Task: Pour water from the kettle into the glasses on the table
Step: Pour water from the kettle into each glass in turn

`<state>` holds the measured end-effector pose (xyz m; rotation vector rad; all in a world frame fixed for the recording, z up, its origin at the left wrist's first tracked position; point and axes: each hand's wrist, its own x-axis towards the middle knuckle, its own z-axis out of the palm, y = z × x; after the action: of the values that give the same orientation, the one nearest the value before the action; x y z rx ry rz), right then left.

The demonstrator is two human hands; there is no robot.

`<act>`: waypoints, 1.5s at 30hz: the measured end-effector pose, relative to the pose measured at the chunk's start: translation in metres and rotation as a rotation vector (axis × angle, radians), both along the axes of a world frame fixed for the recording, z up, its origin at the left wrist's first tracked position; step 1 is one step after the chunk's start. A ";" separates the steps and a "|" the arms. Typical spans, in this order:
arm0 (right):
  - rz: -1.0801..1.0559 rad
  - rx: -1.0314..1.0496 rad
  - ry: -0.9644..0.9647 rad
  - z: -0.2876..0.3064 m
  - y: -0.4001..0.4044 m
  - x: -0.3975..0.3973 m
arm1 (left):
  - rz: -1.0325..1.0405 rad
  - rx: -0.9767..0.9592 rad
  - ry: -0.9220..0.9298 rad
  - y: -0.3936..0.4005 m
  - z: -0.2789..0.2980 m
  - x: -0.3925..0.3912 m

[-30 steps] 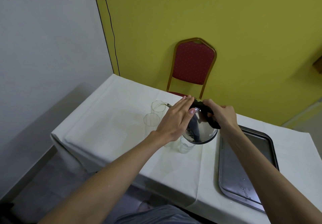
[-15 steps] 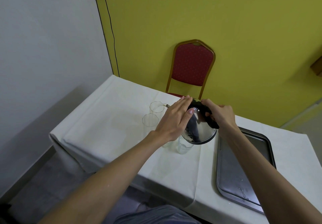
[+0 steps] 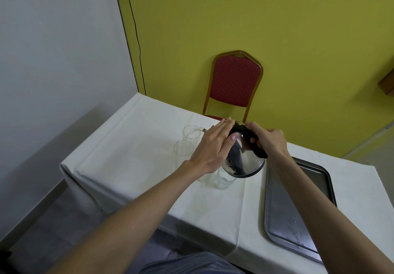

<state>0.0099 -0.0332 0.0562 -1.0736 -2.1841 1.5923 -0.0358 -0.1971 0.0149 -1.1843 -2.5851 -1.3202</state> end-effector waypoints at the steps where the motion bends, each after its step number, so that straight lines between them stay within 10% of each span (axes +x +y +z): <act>1: -0.001 -0.005 0.001 0.000 0.000 0.000 | 0.001 -0.004 0.002 0.000 0.000 0.000; 45: 0.016 0.013 -0.032 0.004 0.001 -0.003 | 0.011 -0.012 -0.027 -0.001 -0.003 0.001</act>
<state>0.0066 -0.0324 0.0605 -1.0881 -2.2264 1.5758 -0.0350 -0.1985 0.0119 -1.1612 -2.6175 -1.3296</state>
